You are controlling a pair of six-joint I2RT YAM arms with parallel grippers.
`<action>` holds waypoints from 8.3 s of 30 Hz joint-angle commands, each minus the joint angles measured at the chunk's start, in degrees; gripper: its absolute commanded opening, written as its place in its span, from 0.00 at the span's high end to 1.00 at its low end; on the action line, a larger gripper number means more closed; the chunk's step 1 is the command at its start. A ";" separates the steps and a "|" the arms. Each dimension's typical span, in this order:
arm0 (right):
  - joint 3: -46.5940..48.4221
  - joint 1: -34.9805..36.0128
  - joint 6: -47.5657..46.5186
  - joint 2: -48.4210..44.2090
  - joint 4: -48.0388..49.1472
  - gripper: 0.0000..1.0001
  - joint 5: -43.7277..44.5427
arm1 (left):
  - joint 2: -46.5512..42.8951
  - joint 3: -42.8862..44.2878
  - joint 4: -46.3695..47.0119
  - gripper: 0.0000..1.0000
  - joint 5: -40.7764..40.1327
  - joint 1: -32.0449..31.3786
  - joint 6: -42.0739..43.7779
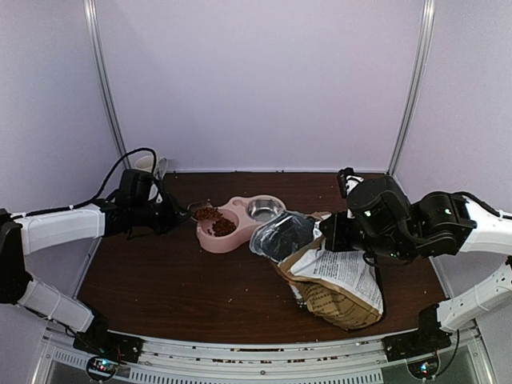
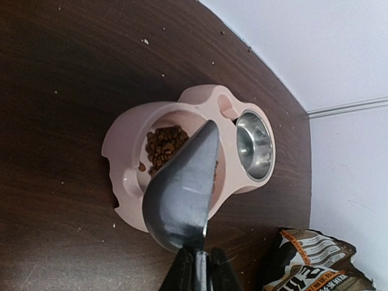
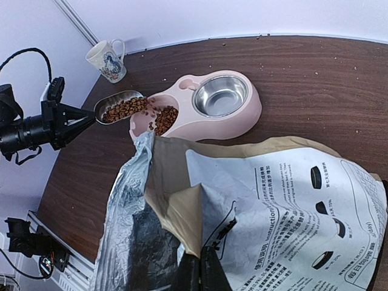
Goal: Serve the pet food
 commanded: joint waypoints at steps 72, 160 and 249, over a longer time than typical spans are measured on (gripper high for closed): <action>9.26 9.17 -9.91 16.21 13.44 1.00 -7.12 | -4.55 4.38 -17.07 1.00 4.41 -31.65 12.16; -6.45 -8.07 -6.64 -10.13 7.73 0.28 -17.67 | 13.23 11.74 39.29 1.00 16.48 -36.89 -1.72; 2.76 -3.50 -0.98 -1.44 -13.59 1.00 1.55 | -8.93 -1.20 21.11 1.00 11.79 -11.94 -12.93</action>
